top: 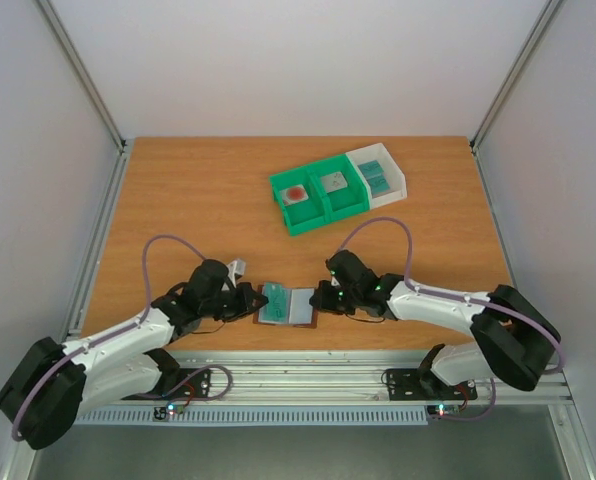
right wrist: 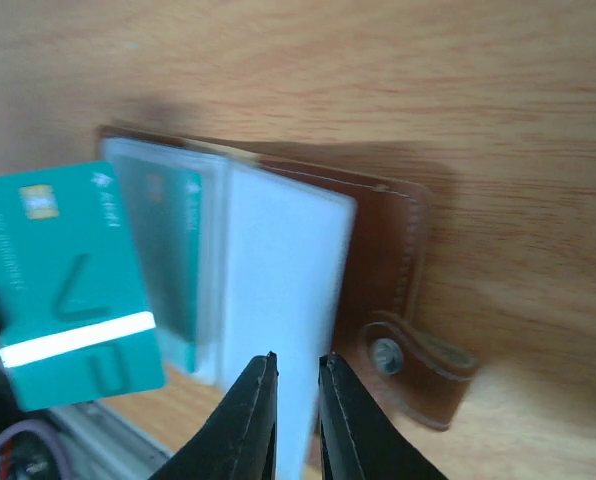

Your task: Take the credit cards out of the card holder

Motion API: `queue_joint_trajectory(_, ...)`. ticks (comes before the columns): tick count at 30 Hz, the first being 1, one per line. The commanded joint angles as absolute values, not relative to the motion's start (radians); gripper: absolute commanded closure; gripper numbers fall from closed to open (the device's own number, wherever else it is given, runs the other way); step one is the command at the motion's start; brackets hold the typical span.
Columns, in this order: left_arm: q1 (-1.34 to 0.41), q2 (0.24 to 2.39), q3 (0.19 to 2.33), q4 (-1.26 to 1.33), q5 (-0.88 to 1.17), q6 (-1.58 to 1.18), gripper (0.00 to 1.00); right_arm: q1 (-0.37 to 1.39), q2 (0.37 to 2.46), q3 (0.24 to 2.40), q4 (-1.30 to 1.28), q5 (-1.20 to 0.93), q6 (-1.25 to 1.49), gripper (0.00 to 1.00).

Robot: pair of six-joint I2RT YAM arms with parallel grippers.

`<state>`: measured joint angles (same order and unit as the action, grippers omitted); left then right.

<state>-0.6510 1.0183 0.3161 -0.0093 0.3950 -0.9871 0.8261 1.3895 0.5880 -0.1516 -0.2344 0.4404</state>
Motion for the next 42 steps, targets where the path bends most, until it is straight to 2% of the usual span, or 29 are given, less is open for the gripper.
queue_joint_trajectory(1,-0.646,0.956,0.315,-0.043,0.372,-0.986,1.00,0.831,1.307,0.591,-0.136,-0.273,0.440,0.83)
queue_joint_trajectory(11,-0.645,0.804,0.320,0.038,0.419,-1.072,1.00,0.832,1.266,0.566,0.125,-0.462,0.600,0.54)
queue_joint_trajectory(16,-0.646,0.746,0.332,0.056,0.415,-1.098,1.00,0.833,1.286,0.543,0.284,-0.517,0.683,0.44)
queue_joint_trajectory(25,-0.645,0.709,0.308,0.158,0.433,-1.162,1.00,0.833,1.325,0.545,0.389,-0.560,0.730,0.41)
queue_joint_trajectory(28,-0.646,0.699,0.295,0.180,0.424,-1.191,0.99,0.833,1.336,0.538,0.426,-0.573,0.740,0.45)
queue_joint_trajectory(30,-0.646,0.691,0.293,0.181,0.421,-1.195,1.00,0.832,1.338,0.528,0.446,-0.574,0.745,0.53)
queue_joint_trajectory(34,-0.644,0.682,0.294,0.162,0.406,-1.191,1.00,0.833,1.340,0.517,0.454,-0.574,0.718,0.81)
queue_joint_trajectory(37,-0.645,0.673,0.303,0.117,0.406,-1.181,1.00,0.830,1.331,0.519,0.433,-0.584,0.674,0.98)
queue_joint_trajectory(38,-0.646,0.665,0.307,0.098,0.406,-1.173,0.98,0.830,1.320,0.520,0.419,-0.586,0.655,0.99)
queue_joint_trajectory(42,-0.645,0.627,0.346,-0.038,0.397,-1.114,0.80,0.827,1.256,0.538,0.304,-0.617,0.551,0.99)
